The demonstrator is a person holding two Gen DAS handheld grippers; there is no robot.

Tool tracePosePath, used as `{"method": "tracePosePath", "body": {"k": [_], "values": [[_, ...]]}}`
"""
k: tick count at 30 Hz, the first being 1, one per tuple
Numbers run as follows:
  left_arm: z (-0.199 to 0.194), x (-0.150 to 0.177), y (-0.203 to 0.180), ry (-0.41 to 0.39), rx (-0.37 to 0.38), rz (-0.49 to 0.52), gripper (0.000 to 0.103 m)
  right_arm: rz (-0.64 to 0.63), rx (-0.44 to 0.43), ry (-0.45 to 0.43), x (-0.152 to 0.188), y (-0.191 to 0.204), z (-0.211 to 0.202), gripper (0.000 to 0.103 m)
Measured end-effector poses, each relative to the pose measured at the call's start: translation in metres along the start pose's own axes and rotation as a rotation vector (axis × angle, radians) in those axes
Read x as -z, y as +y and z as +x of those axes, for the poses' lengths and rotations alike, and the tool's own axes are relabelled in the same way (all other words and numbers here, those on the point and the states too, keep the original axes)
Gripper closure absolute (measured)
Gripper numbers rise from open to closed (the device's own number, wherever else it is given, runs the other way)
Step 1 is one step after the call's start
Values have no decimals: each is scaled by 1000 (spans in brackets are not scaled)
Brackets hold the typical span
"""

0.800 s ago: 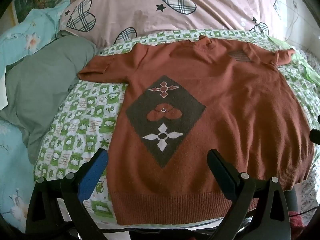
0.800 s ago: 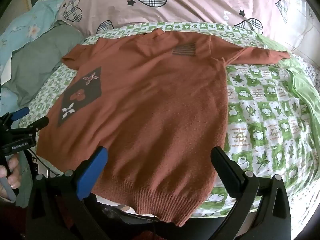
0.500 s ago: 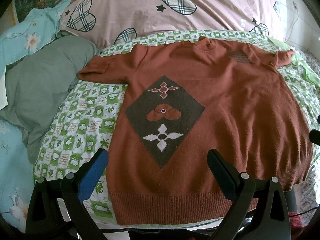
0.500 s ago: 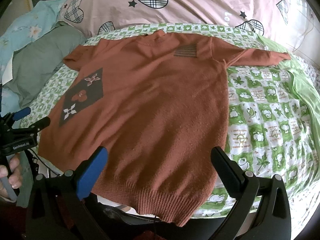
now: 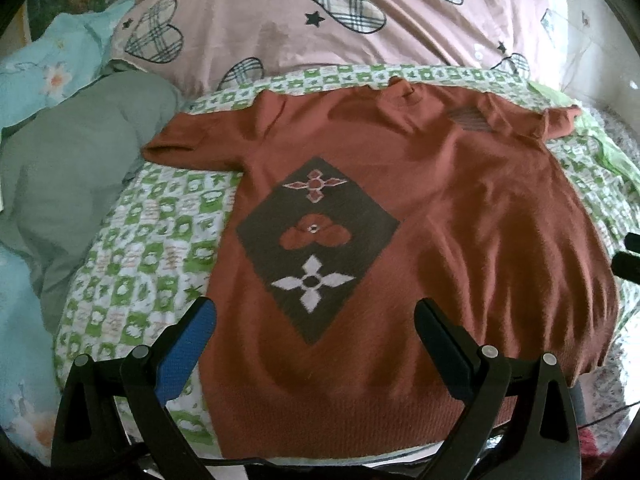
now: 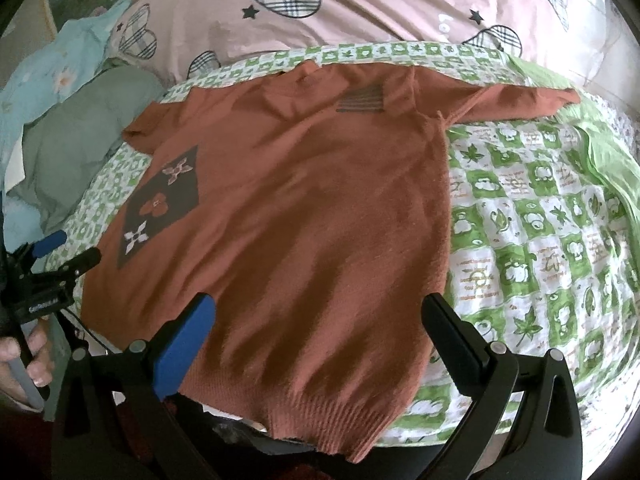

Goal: Fold small clothes

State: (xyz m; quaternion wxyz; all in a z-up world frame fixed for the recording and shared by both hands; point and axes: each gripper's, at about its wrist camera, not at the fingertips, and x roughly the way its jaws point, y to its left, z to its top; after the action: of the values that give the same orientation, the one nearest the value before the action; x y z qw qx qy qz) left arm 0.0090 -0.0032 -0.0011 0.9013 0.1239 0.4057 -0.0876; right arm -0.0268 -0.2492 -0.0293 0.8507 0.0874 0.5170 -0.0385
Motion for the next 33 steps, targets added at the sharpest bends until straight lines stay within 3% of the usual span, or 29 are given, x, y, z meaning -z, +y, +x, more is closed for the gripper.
{"method": "tracePosePath", "body": {"k": [5, 10, 17, 21, 28, 33], "values": [[16, -9, 1, 42, 36, -38, 3, 84, -16, -25, -15, -36, 5, 1], [30, -17, -2, 96, 22, -22, 3, 184, 22, -75, -49, -94, 9, 5], [51, -29, -8, 136, 26, -12, 3, 346, 91, -178, -121, -196, 14, 28], [61, -43, -10, 127, 47, -35, 3, 436, 150, -223, -166, -252, 21, 36], [87, -62, -20, 157, 37, -24, 3, 548, 235, -276, -241, -333, 50, 38], [109, -75, -33, 192, 46, -15, 3, 621, 284, -242, -278, -380, 87, 41]]}}
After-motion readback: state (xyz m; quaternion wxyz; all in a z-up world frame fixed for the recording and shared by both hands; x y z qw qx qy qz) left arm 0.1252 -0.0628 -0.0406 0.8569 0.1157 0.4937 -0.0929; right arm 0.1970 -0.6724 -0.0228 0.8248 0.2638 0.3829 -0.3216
